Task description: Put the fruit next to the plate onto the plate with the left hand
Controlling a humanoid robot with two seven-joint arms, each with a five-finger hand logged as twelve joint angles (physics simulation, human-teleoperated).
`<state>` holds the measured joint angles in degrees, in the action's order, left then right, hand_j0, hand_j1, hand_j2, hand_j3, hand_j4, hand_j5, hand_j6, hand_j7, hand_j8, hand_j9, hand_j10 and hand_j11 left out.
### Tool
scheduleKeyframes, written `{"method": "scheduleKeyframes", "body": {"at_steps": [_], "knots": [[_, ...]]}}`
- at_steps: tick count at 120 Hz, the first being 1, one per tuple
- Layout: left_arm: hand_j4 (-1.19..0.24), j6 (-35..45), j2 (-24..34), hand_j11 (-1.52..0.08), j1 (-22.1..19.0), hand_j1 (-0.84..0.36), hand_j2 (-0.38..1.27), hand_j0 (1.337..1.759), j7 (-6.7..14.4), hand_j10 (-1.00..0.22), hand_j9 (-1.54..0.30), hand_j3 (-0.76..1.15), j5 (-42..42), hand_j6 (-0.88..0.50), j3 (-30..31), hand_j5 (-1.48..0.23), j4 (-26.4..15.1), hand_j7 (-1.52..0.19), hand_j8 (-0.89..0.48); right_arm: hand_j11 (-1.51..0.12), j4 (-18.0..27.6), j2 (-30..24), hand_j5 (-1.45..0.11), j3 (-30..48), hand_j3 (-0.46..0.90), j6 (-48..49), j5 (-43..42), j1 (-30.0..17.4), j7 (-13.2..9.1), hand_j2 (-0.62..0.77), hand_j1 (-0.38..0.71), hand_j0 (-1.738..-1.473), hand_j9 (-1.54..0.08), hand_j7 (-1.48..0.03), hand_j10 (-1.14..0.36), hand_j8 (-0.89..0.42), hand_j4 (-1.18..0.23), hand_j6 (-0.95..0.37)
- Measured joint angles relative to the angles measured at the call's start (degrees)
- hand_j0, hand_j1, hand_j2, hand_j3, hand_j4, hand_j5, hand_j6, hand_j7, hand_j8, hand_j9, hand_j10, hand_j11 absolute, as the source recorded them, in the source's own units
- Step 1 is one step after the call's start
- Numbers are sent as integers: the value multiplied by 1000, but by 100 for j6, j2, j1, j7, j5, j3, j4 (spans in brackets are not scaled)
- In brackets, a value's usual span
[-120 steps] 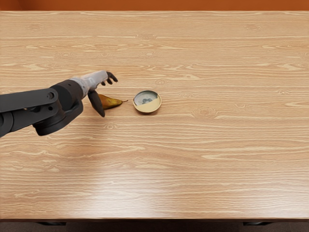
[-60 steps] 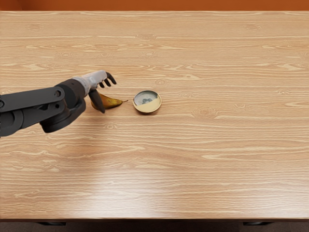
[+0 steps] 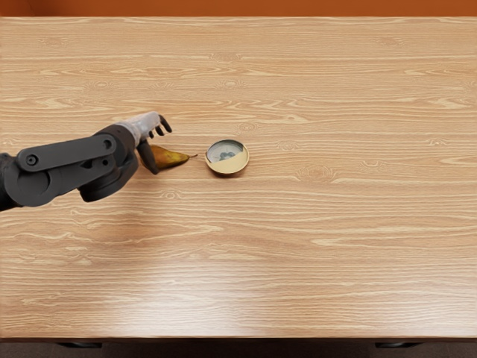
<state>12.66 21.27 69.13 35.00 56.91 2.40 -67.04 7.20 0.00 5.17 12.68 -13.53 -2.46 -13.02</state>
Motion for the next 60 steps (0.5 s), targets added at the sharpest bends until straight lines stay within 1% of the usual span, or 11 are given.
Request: {"method": "scheduleKeyframes", "body": {"at_steps": [45, 60], "knots": [[-461, -8, -44, -597, -48, -200, 95, 1658, 0, -461, -597, 0, -6, -462, 64, -598, 23, -597, -461, -29, -1, 0, -29, 0, 0, 0, 0, 0, -1, -4, -322, -1658, -29, -29, -22, -22, -22, -22], [-506, -7, -44, -655, -54, -250, 103, 1658, -1, -504, -655, 0, -17, -498, 67, -652, 24, -654, -478, -29, -1, 0, -29, 1, 0, 0, 0, 0, -1, -4, -322, -1658, -29, -29, -22, -22, -22, -22]]}}
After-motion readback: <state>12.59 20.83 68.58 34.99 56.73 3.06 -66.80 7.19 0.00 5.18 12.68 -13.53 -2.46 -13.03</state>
